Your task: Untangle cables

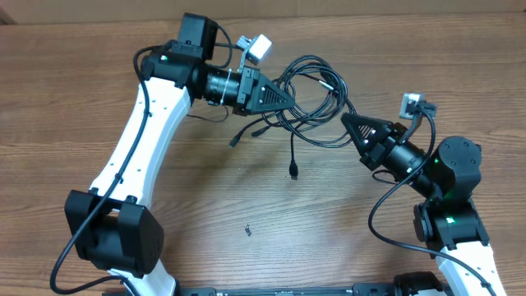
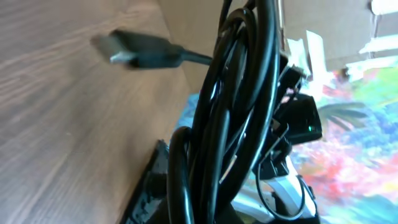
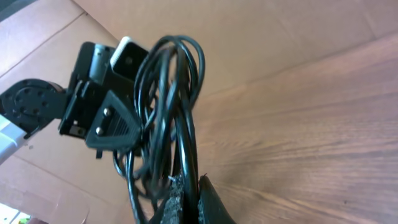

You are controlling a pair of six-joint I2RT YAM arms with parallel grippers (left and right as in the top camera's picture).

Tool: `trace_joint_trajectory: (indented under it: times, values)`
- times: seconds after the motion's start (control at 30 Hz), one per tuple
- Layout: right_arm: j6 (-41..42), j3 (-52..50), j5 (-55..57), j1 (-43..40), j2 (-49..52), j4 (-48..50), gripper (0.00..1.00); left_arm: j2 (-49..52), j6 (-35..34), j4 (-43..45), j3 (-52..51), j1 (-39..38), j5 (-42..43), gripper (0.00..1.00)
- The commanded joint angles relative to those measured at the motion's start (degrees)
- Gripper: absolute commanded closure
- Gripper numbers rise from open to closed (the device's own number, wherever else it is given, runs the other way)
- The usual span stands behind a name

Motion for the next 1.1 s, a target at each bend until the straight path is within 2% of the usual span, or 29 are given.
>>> trace_joint_trajectory:
  times: [0.0, 0.27, 0.4, 0.7, 0.77, 0.8, 0.87, 0.97, 1.07]
  values:
    - [-0.7, 1.2, -0.8, -0.2, -0.4, -2.5, 0.96, -1.7, -3.0, 0.6, 0.9, 3.4, -1.8, 0.96]
    - [-0.7, 1.2, -0.8, -0.2, -0.4, -8.1, 0.96, -1.7, -3.0, 1.3, 0.9, 7.4, -2.6, 0.96]
    - [-0.7, 1.2, -0.8, -0.2, -0.4, -9.7, 0.96, -1.7, -3.0, 1.5, 0.9, 7.5, -5.6, 0.96]
    - [-0.7, 1.2, 1.6, -0.2, -0.4, -13.3, 0.96, -1.7, -3.0, 2.1, 0.9, 7.5, -5.6, 0.96]
    - [-0.7, 1.2, 1.6, -0.1, -0.4, -13.3, 0.8, -1.7, -3.0, 2.1, 0.9, 7.5, -5.6, 0.96]
    - [-0.7, 1.2, 1.6, -0.1, -0.4, -13.3, 0.65, -1.7, -3.0, 2.1, 0.9, 7.5, -5.6, 0.96]
    - [-0.7, 1.2, 1.6, -0.2, -0.4, -13.3, 0.61, -1.7, -3.0, 2.1, 0.9, 7.5, -5.6, 0.96]
    - [-0.7, 1.2, 2.0, -0.2, -0.4, -13.5, 0.2, -1.7, -3.6, 2.7, 0.9, 7.5, -5.6, 0.96]
    - [-0.7, 1.2, 2.0, -0.2, -0.4, -13.5, 0.0, -1.7, -3.6, 2.7, 0.9, 7.5, -5.6, 0.96]
